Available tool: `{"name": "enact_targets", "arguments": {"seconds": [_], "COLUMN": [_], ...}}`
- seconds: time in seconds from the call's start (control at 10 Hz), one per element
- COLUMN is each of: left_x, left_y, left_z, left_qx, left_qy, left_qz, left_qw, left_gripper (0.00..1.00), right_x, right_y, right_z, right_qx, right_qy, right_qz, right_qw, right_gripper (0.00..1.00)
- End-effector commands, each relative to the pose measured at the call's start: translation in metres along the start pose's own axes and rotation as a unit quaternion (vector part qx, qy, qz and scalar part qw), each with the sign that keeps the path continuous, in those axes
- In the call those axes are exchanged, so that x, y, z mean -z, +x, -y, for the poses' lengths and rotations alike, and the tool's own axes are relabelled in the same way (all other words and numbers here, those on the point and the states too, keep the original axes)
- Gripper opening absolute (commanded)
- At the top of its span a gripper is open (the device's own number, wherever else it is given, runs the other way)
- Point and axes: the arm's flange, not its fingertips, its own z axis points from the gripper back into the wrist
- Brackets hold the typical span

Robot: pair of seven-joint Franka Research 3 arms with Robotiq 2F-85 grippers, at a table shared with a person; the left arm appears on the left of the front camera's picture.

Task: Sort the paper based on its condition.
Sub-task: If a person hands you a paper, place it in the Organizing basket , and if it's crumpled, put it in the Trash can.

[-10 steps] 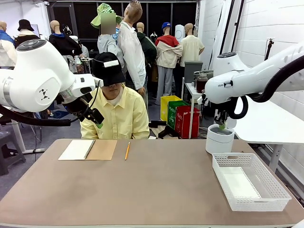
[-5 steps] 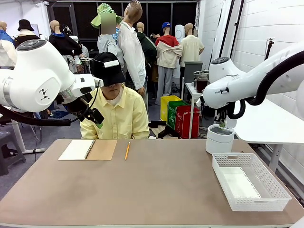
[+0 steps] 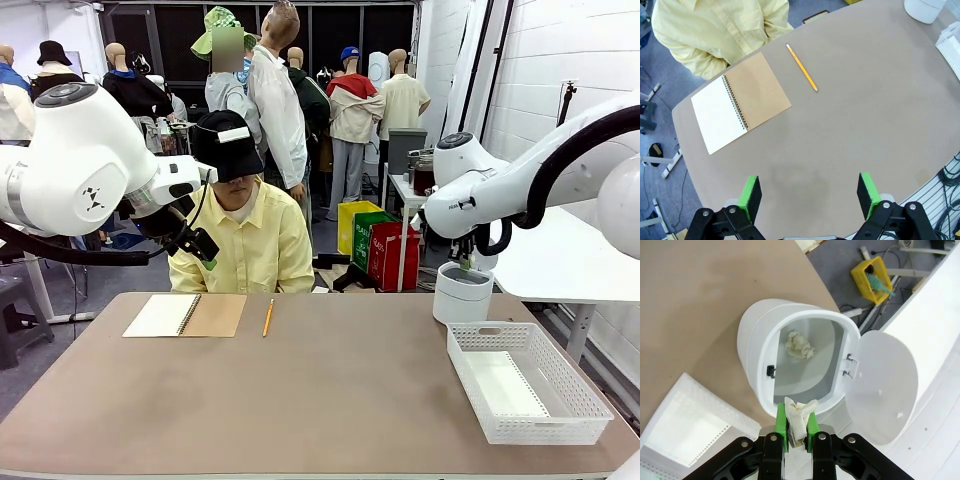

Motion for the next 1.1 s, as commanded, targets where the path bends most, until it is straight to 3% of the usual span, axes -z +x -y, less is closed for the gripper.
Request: {"name": "enact_targets", "arguments": {"seconds": [0.0,0.7,0.8,1.0], "left_x": [-0.001,-0.001,-0.001,-0.001], "left_y": [-0.001,-0.001,-0.001,-0.001], "left_z": [-0.001,-0.001,-0.001,-0.001], "left_qx": [0.003,0.003,0.003,0.003], "left_qy": [0.001,0.001,0.001,0.001], "left_qz": [0.000,0.000,0.000,0.000], "left_qw": [1.000,1.000,1.000,1.000], "left_gripper": [1.00,1.00,1.00,1.00], "right_x": [0.009,0.034,0.031,0.028], "right_y": [0.008,0.019,0.020,0.020], "right_z": [0.009,0.018,0.020,0.021], "right_qx": [0.017,0.022,0.023,0.025], "right_qy": [-0.032,-0.031,-0.028,-0.027], "right_qz": [-0.001,-0.009,-0.009,-0.011], "right_qw": [0.999,0.999,0.999,0.999], "right_gripper": [0.16,0.16,0.29,0.68]}}
